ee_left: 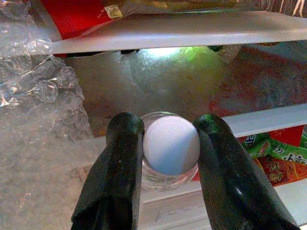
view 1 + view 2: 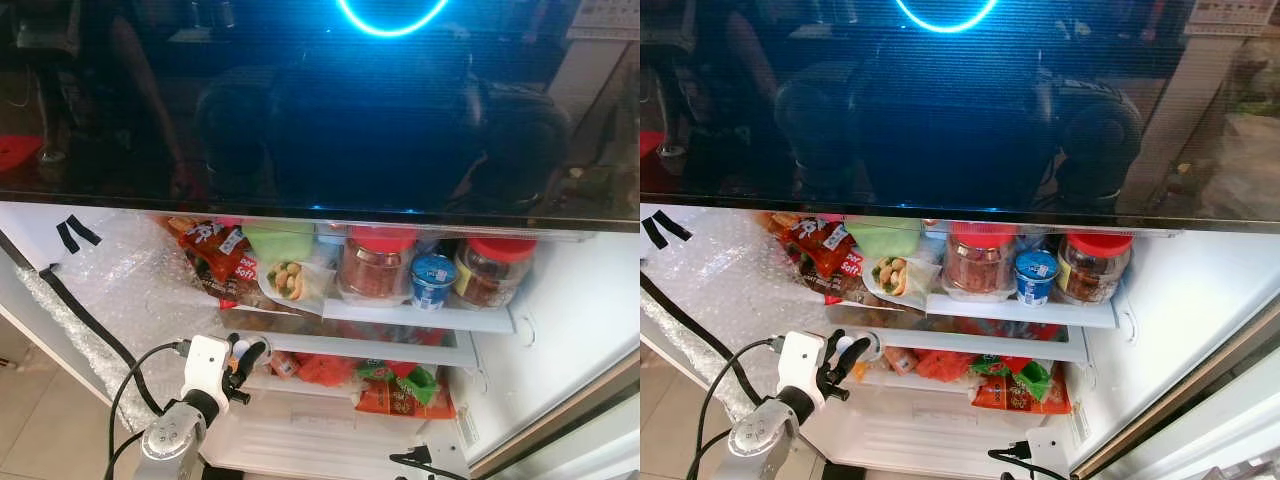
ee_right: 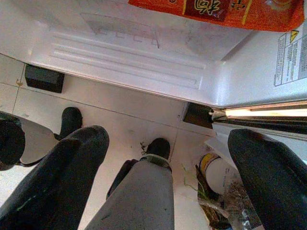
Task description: Restocking fridge
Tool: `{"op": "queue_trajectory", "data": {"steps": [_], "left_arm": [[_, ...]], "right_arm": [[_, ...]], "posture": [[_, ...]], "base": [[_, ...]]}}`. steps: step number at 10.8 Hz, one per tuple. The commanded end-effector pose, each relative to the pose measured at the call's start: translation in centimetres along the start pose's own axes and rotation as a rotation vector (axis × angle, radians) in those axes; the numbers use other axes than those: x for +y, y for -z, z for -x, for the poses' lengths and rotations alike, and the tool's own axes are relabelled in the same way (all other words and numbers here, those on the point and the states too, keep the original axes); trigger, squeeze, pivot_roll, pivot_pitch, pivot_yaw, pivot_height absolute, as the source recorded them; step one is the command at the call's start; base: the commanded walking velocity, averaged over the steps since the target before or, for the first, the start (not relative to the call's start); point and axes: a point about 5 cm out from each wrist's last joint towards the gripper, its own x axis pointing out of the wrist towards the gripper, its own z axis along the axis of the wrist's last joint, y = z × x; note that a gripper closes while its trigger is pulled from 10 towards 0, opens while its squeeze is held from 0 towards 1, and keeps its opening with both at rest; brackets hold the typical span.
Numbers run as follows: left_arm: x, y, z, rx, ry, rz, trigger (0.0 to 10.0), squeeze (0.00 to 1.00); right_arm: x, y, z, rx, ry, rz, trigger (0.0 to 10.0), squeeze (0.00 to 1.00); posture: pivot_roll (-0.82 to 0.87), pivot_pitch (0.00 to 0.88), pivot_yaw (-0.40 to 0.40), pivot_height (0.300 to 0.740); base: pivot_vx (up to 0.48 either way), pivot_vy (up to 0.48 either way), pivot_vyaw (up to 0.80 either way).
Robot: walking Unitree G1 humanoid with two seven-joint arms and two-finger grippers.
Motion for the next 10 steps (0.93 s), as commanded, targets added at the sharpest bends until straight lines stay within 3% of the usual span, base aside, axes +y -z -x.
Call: {"op": "queue_trajectory", "data": {"steps": [1,4,10], "left_arm": [[0.2,-0.7,-0.4,-0.029,0.004,-0.017,10.0,0.00],[-0.1,-1.2,-0.8,-0.042,0.028,-0.026,10.0,0.00],[-0.9,-2.3,-1.9,-0.072,0.076,-0.048,10.0,0.00]], "right_arm": [[0.0,0.1,0.0,0.005,-0.002,0.002,10.0,0.00],[0.1,0.0,0.0,0.004,-0.004,0.007,10.0,0.00],[0.1,0.0,0.0,-0.013,-0.014,-0.013,10.0,0.00]], "posture": [[0.02,0.000,0.006,0.735],[0.02,0.000,0.004,0.680],[0.02,0.000,0.003,0.675]], "base": [[0.000,0.000,0.00],[0.000,0.000,0.00],[0.000,0.000,0.00]]}}
